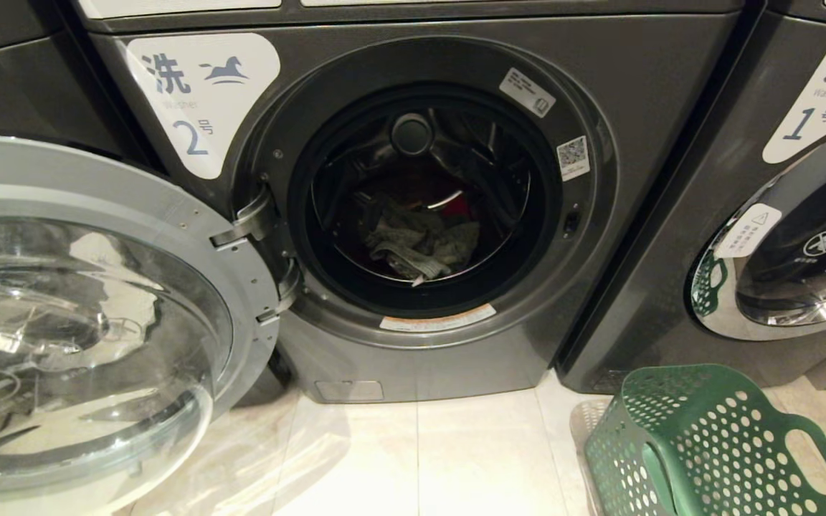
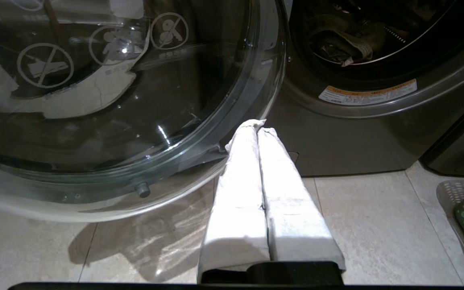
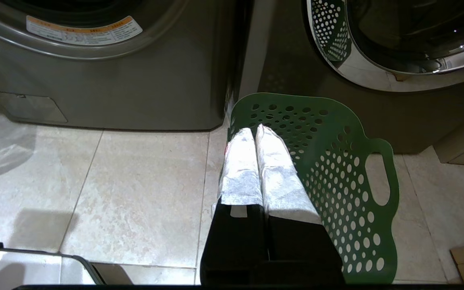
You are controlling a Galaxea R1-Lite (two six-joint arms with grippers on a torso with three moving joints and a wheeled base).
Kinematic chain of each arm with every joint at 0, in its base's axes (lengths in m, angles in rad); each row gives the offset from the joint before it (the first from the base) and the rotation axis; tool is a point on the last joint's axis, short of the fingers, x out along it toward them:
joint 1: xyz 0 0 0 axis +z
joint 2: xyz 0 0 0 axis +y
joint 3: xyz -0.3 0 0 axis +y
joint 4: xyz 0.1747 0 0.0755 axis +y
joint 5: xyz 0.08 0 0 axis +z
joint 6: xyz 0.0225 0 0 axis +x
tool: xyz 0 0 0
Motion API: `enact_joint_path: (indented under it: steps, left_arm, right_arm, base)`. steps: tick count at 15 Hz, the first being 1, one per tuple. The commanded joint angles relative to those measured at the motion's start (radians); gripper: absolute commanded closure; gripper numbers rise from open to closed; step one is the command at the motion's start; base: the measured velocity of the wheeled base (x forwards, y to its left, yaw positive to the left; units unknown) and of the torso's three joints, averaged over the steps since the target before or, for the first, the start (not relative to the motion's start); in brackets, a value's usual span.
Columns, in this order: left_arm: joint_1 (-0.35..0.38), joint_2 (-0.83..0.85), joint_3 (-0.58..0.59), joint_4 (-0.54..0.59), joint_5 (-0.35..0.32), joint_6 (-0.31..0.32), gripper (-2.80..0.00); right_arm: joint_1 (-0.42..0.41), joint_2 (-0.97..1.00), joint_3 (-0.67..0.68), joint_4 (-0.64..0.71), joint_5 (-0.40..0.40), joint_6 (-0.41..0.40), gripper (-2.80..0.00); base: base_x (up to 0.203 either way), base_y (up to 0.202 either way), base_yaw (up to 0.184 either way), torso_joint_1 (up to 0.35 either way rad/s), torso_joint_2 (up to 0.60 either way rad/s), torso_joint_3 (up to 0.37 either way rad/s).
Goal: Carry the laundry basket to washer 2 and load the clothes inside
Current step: Close the washing machine door with the left hand
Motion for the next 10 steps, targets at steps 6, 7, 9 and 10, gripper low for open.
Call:
enact_joint_path:
  steps: [6, 7, 9, 10]
  left_arm:
    - [0.0, 0.001, 0.04, -0.003, 0.0, 0.002, 0.0]
    - [0.0, 0.0, 0.04, -0.003, 0.0, 0.002, 0.0]
    - [0.001, 0.001, 0.04, -0.003, 0.0, 0.002, 0.0]
    - [0.0, 0.0, 0.04, -0.003, -0.001, 0.002, 0.0]
  right_arm:
    - [0.0, 0.002, 0.0, 0.0, -0.001, -0.001, 0.0]
    - [0.0, 0.002, 0.0, 0.0, -0.001, -0.001, 0.0]
    - [-0.001, 0.002, 0.0, 0.0, 0.0, -0.002, 0.0]
    - [0.0, 0.002, 0.0, 0.0, 0.001, -0.004, 0.0]
  base:
    - [-0.07, 0.0, 0.001, 0.001, 0.0, 0.003]
    - [-0.203, 0.0, 0.002, -0.002, 0.0, 0.009]
    - [-0.191, 0.0, 0.002, 0.002, 0.0, 0.002]
    - [-0.196, 0.0, 0.005, 0.002, 0.01, 0.002]
